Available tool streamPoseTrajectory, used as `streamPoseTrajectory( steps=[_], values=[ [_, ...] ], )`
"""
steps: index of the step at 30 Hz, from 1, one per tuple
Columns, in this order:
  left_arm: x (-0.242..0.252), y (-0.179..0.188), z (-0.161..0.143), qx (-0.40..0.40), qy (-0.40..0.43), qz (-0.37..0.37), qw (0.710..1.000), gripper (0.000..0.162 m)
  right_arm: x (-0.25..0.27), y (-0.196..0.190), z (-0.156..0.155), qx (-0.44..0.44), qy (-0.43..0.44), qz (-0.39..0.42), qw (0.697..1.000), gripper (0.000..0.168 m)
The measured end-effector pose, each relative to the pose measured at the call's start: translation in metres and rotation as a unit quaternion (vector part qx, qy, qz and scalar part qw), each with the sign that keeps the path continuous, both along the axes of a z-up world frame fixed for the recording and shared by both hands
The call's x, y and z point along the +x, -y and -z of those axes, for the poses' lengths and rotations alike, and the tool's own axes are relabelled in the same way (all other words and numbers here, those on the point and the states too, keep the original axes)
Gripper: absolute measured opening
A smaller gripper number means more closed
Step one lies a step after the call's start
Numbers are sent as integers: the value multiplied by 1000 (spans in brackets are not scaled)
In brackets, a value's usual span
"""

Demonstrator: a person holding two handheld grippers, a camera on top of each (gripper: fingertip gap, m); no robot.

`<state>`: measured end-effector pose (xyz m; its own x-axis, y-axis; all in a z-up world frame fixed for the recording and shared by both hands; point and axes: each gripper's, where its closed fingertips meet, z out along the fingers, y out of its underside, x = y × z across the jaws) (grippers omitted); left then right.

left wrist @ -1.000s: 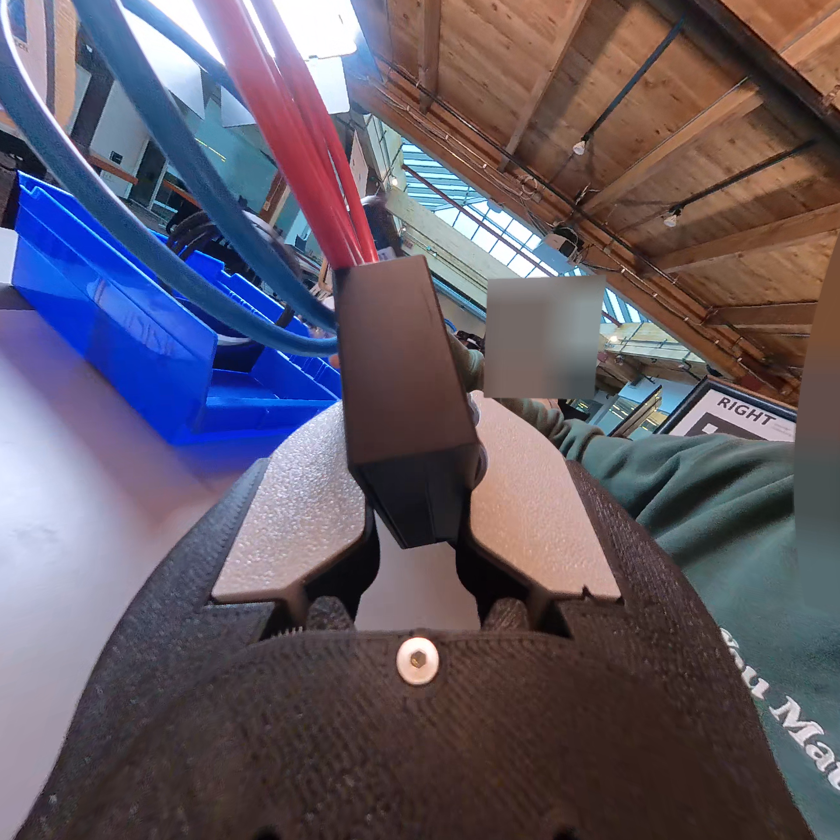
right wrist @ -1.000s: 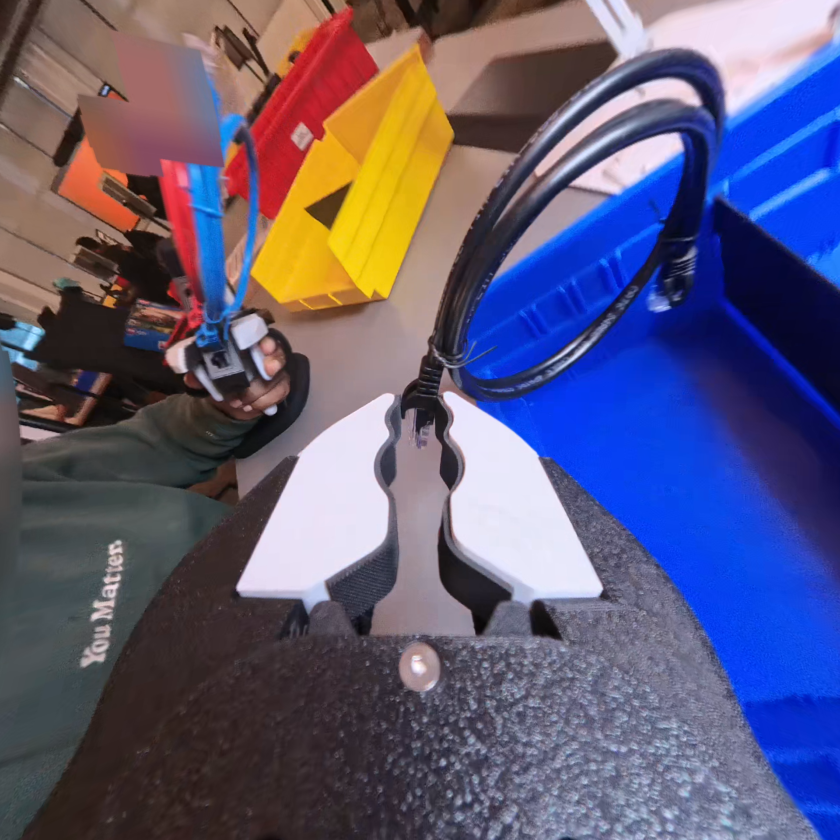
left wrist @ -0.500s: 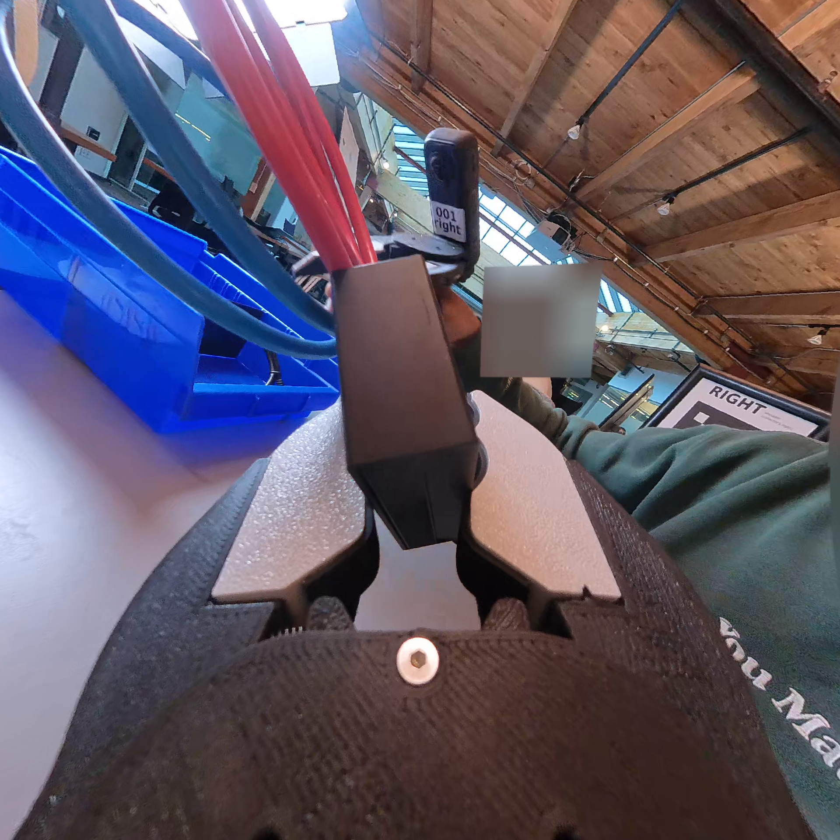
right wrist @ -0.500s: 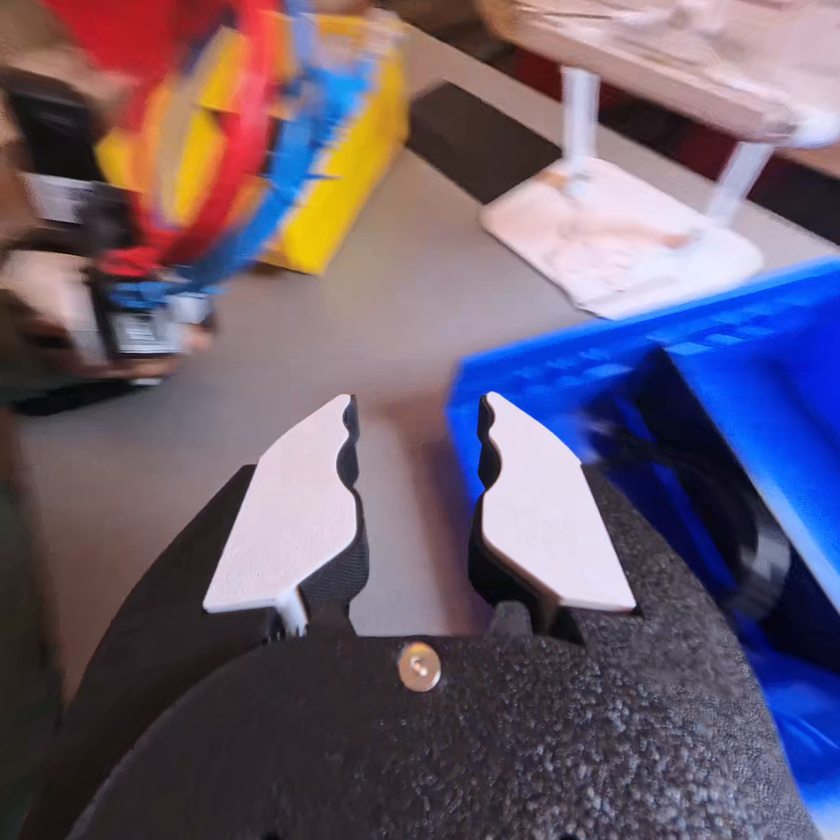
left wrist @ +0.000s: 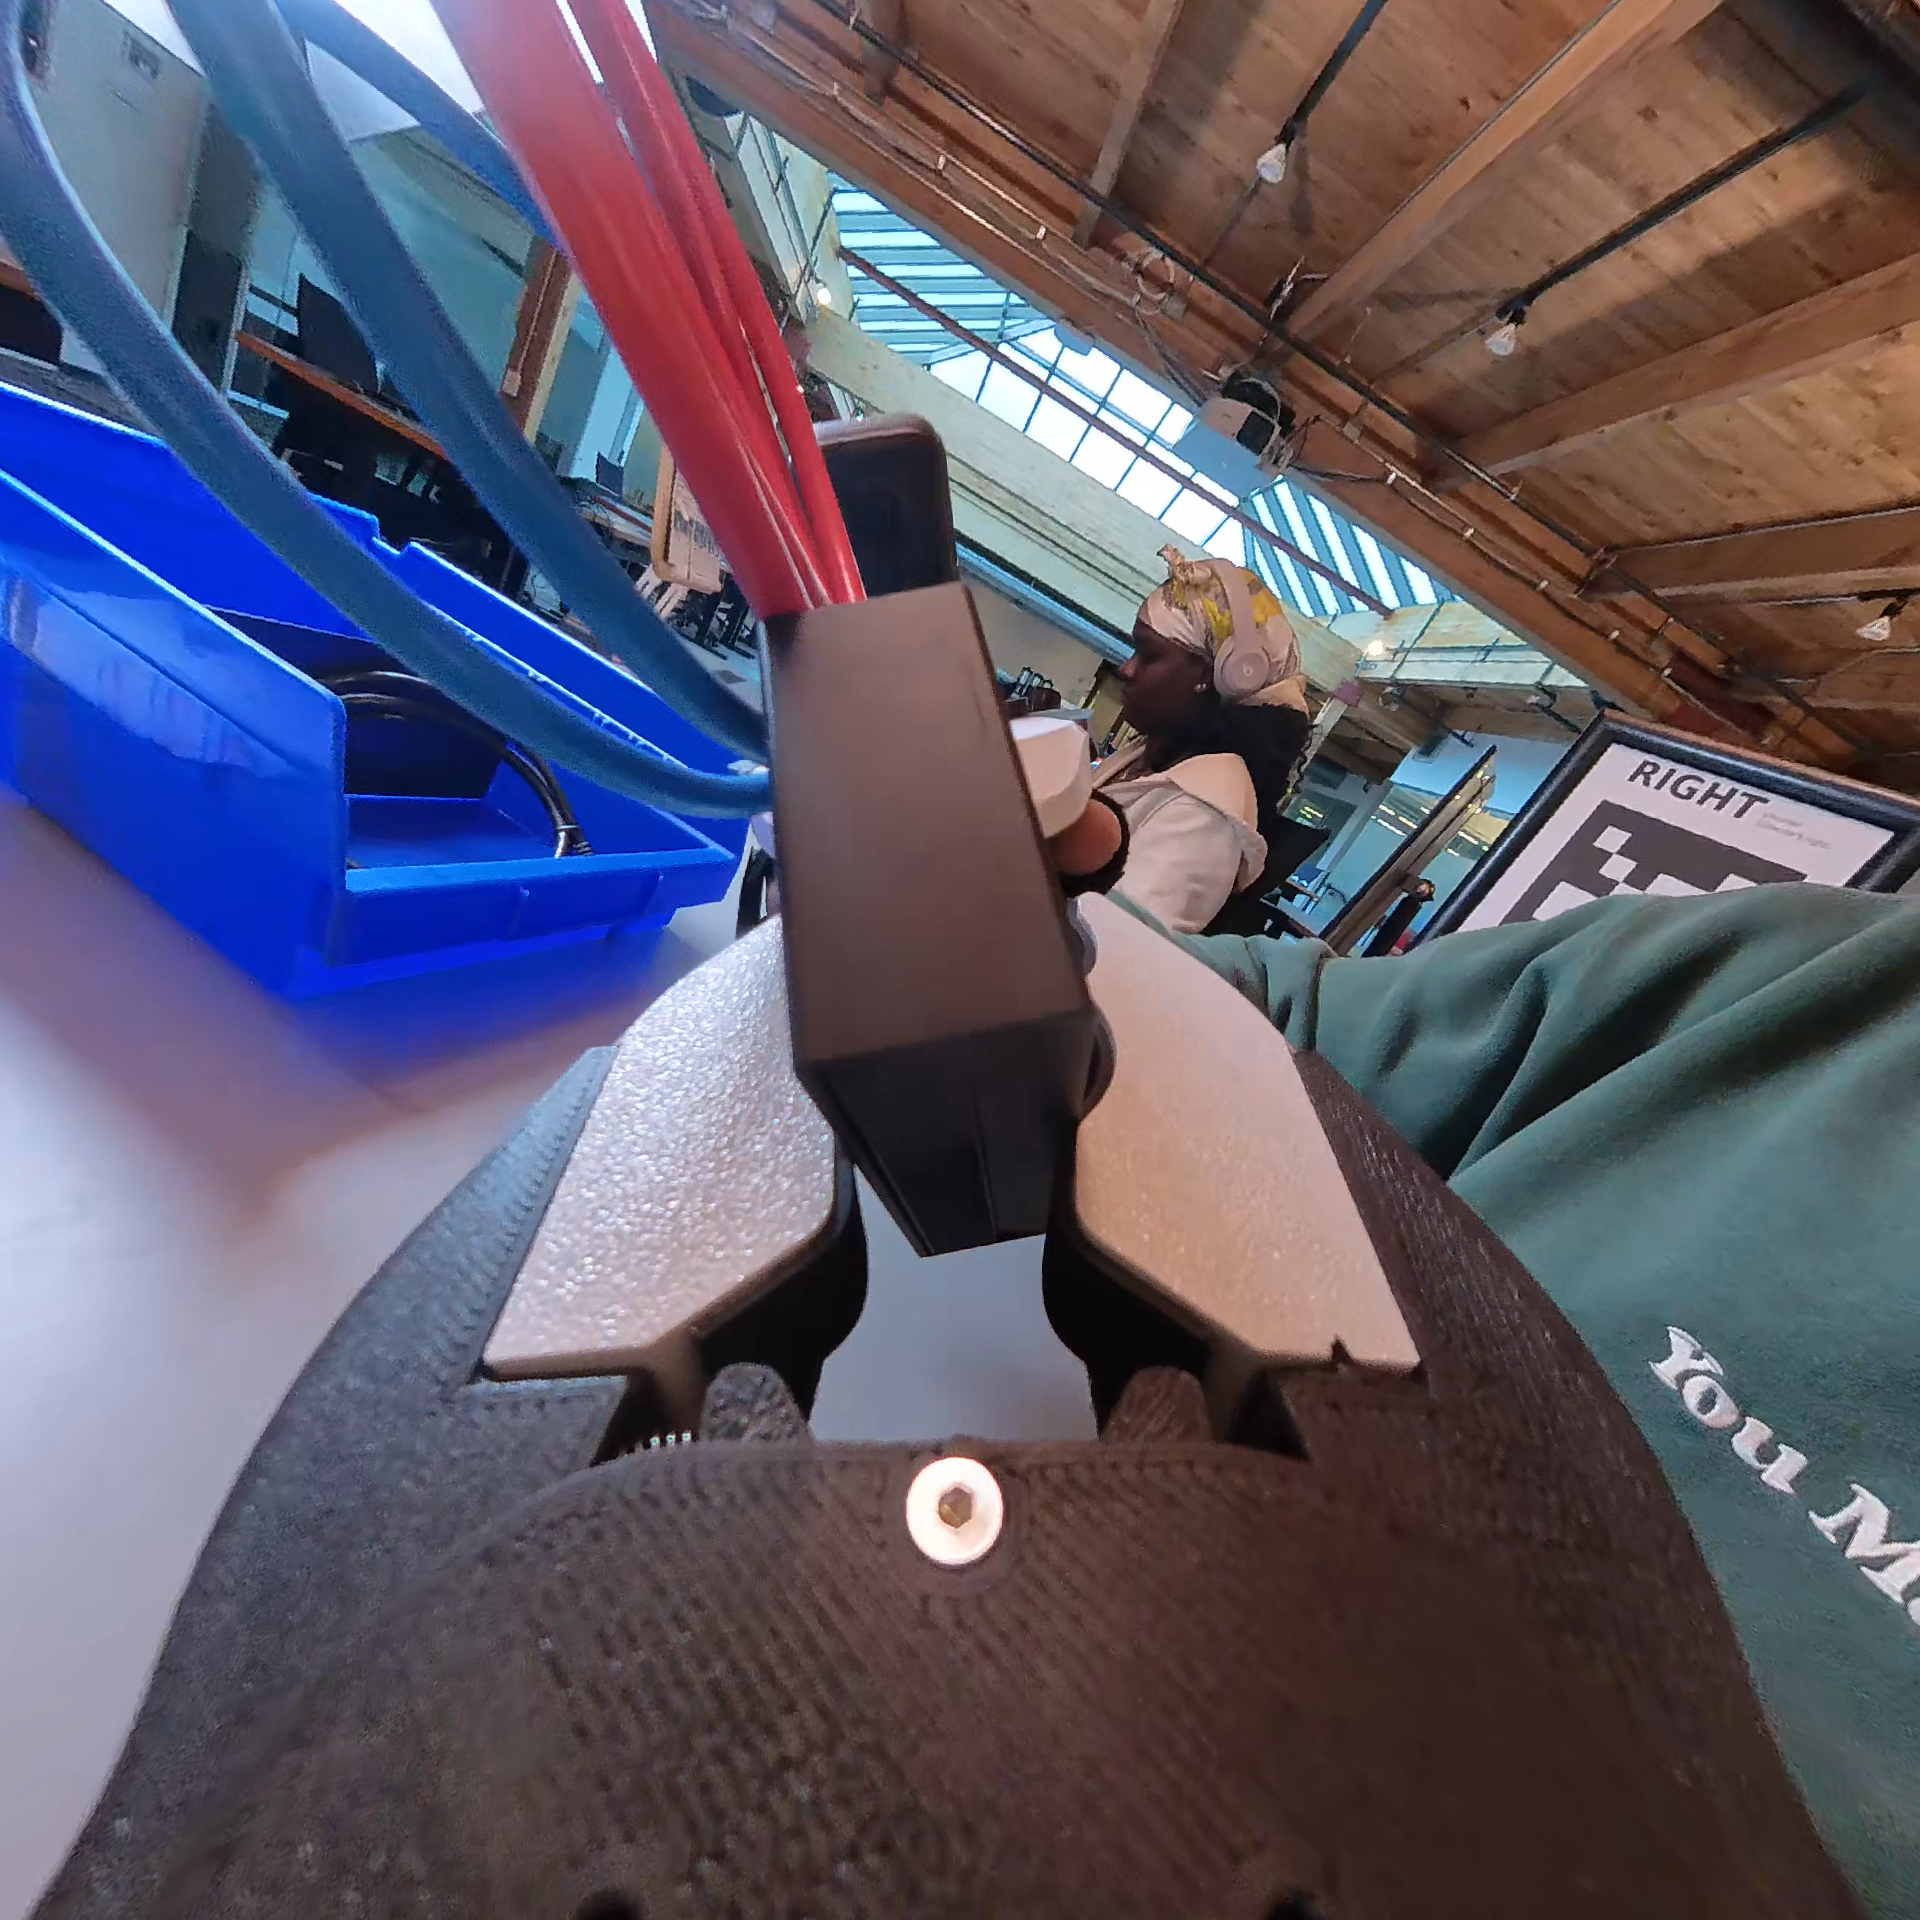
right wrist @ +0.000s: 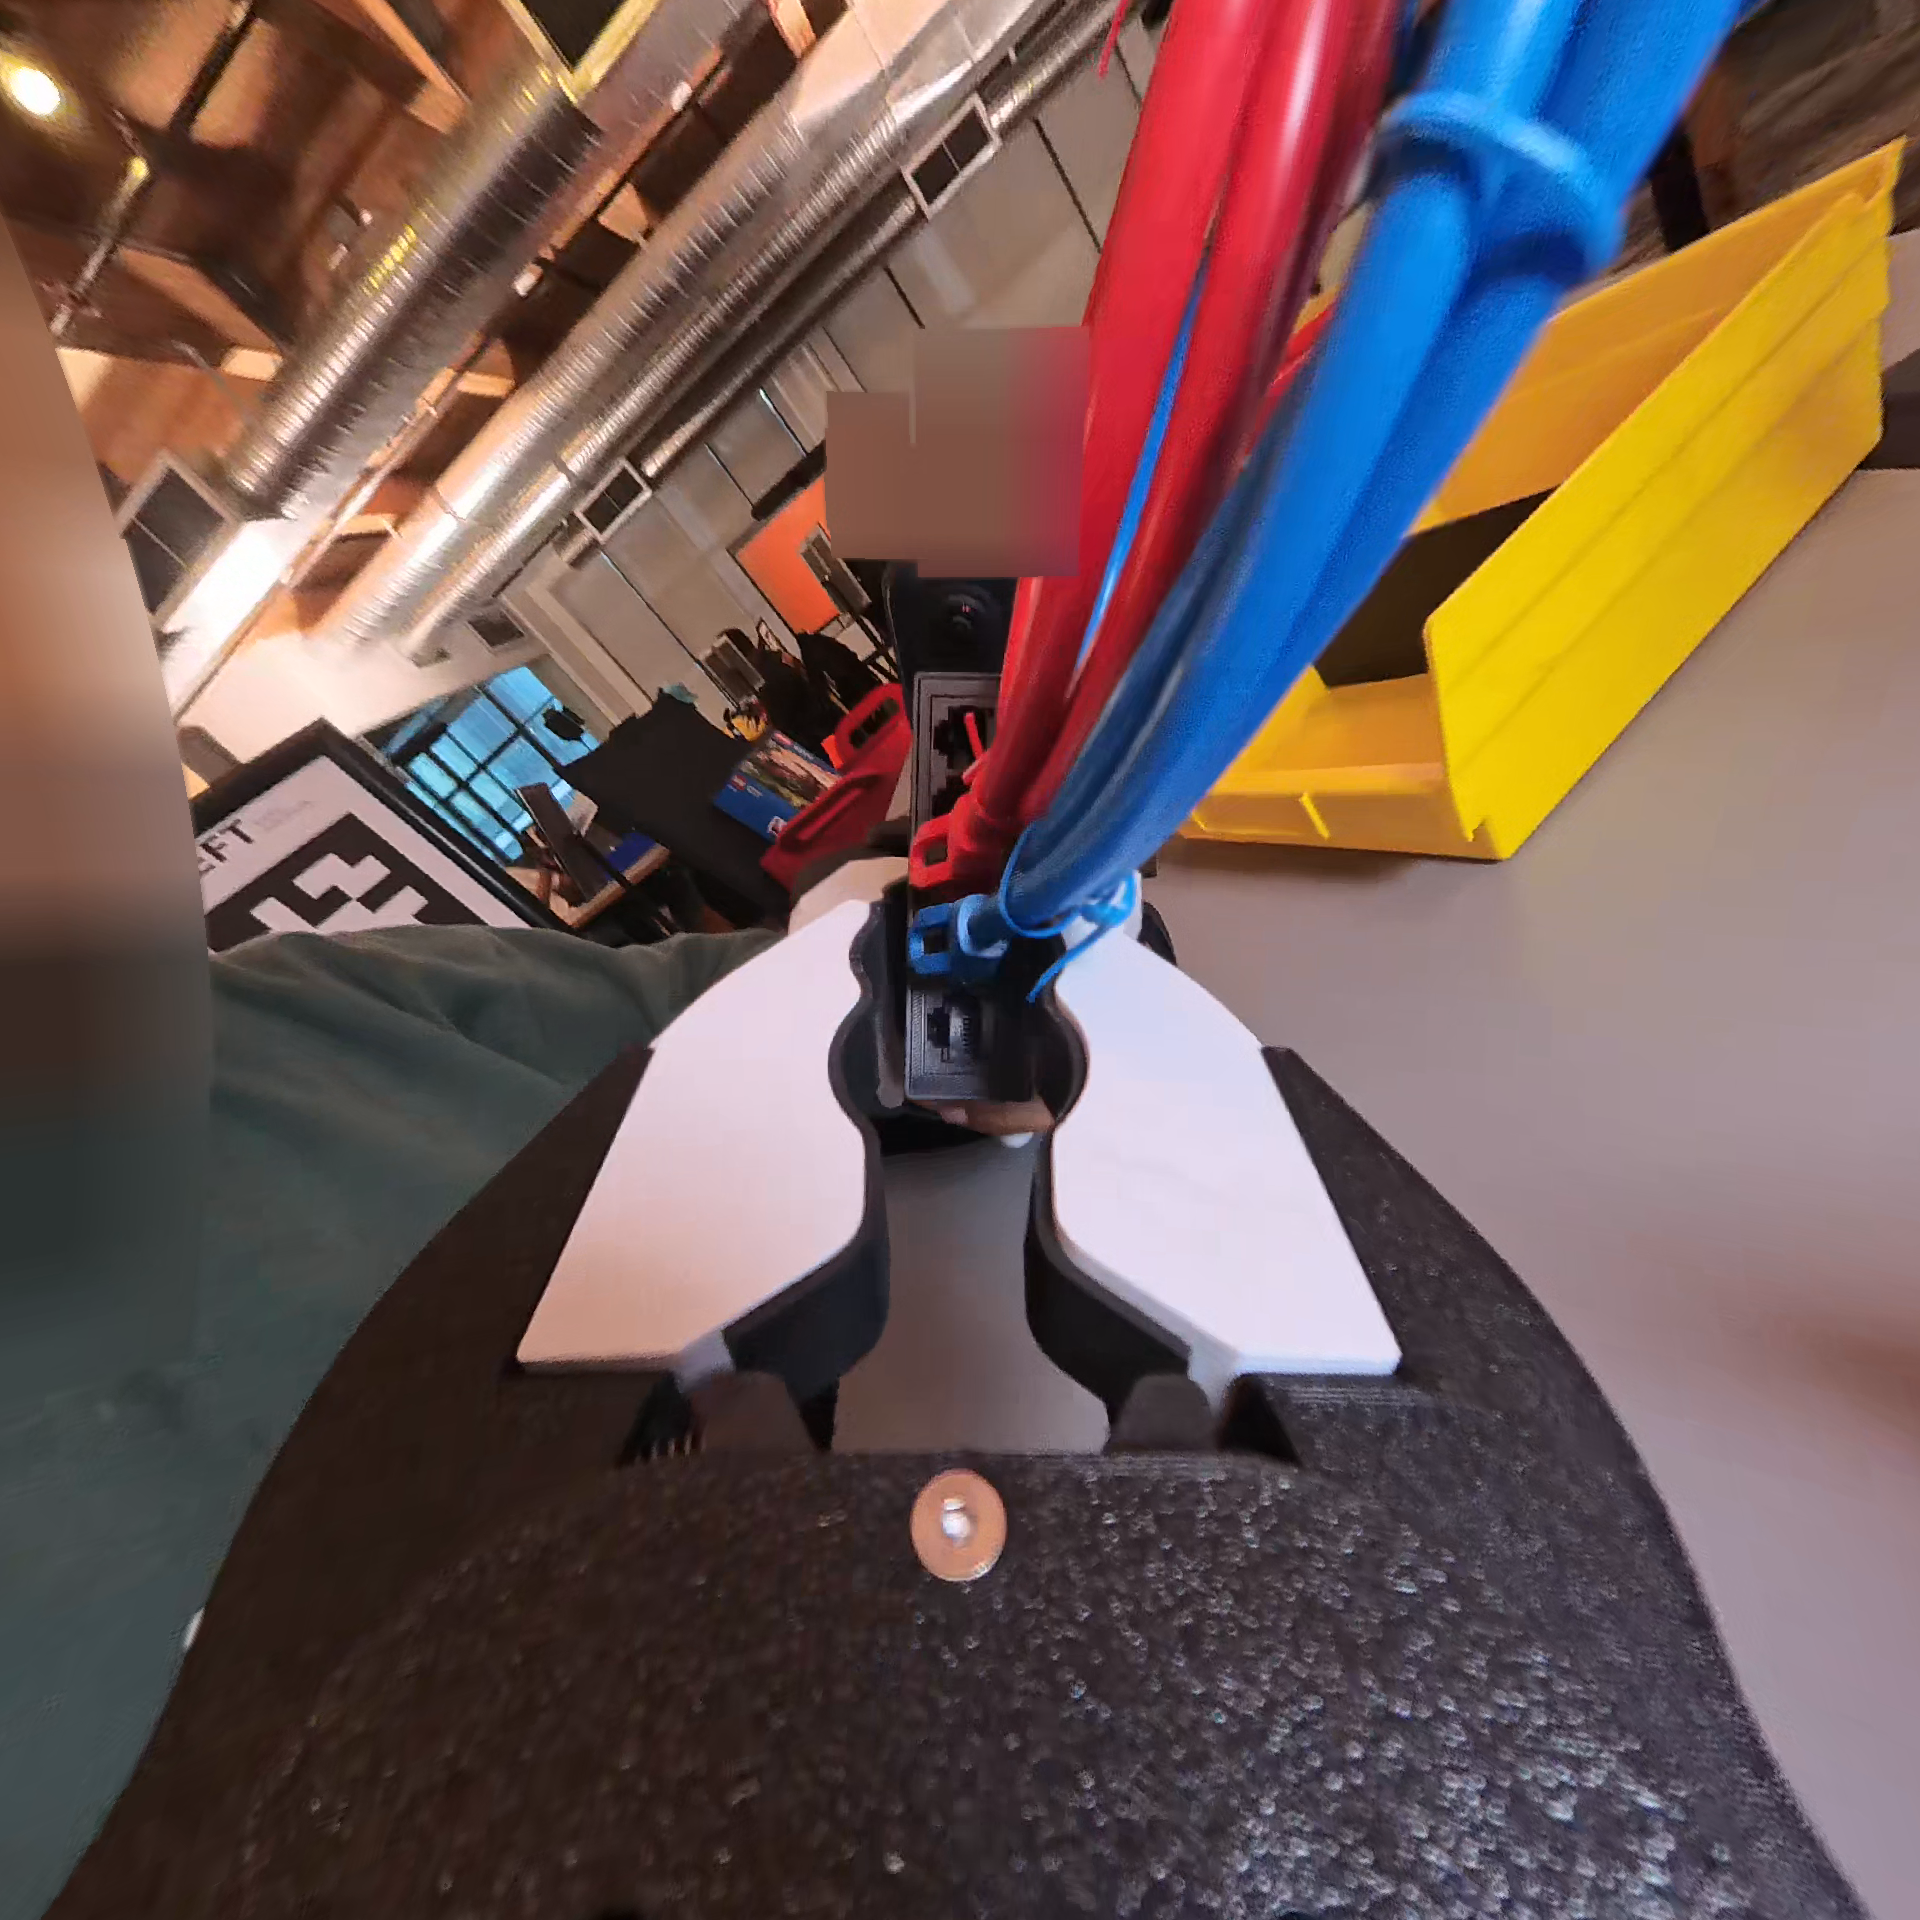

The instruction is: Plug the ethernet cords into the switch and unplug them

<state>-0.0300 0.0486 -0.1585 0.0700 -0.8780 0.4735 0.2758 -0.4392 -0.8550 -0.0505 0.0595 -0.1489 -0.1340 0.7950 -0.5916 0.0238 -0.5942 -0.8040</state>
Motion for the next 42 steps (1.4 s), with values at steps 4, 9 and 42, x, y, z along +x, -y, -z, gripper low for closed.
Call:
streamPoseTrajectory(
  steps=[4,9,42],
  values=[
    [3,2,2,-7,1,8,1000,39,-1,5,6,20,8,-10,1000,17],
    [6,3,5,4,-19,13,1000,40,4,7,8,54,19,-26,998,16],
    [-7,4,-13,10,-18,-27,999,30,16,20,3,123,7,-39,992,15]
  ],
)
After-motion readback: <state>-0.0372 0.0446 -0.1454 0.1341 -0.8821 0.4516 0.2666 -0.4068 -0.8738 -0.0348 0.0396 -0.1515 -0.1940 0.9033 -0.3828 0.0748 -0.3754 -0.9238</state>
